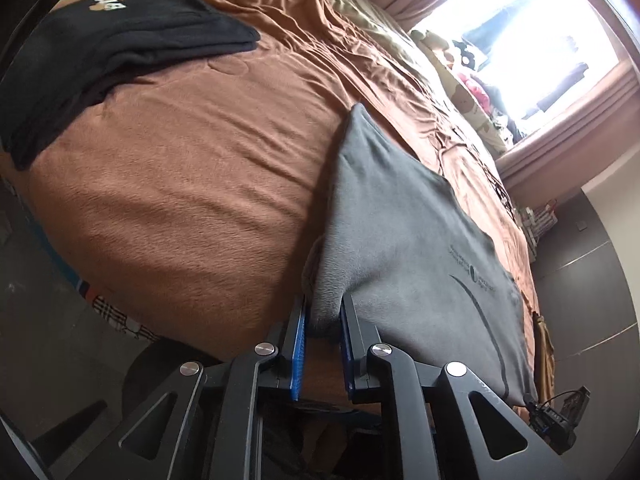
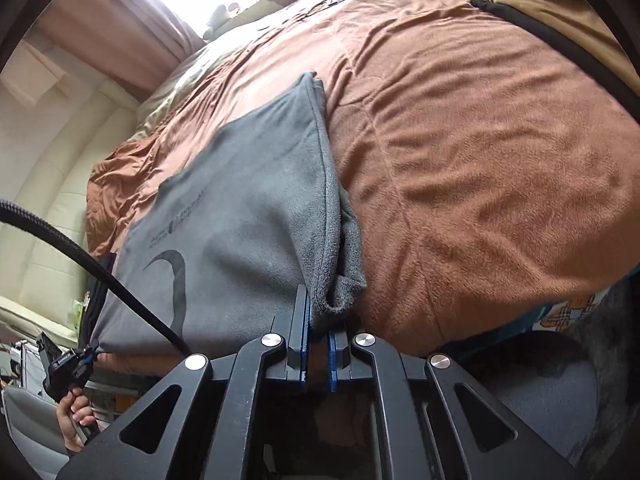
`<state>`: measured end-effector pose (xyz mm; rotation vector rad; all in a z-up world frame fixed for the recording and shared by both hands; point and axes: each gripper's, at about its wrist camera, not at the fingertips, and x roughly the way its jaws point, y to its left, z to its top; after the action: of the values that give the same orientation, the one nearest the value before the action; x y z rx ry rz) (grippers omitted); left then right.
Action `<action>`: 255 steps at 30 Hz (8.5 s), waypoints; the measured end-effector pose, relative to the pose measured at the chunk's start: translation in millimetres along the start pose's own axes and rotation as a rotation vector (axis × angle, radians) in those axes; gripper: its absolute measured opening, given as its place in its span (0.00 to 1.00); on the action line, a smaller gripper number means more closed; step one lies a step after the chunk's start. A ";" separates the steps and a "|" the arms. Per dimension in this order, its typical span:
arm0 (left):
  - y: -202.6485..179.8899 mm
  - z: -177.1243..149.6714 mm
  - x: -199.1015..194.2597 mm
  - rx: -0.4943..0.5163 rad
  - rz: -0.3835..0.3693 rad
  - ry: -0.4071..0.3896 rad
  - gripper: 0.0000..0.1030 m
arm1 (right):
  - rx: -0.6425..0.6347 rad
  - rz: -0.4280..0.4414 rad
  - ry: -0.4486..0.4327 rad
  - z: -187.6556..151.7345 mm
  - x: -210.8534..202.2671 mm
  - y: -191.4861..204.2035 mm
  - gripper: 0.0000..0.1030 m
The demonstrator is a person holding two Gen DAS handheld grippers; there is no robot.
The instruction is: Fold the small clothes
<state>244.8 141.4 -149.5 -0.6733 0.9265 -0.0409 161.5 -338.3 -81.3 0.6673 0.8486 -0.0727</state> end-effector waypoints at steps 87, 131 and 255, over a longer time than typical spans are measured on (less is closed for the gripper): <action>38.9 -22.5 25.6 -0.381 -0.142 -0.071 0.10 | -0.565 -0.221 0.161 148.5 349.5 311.2 0.03; -91.0 55.6 -18.1 -0.210 -0.616 -0.078 0.06 | -0.449 0.144 0.245 -37.7 162.6 207.5 0.11; -205.5 -9.5 160.8 0.126 -0.183 0.315 0.05 | -0.330 0.083 0.073 36.7 17.9 17.1 0.04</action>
<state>387.3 -77.2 -156.4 -0.6427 1.1508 -0.3733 203.6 -342.2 -68.0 0.3959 0.8777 0.1650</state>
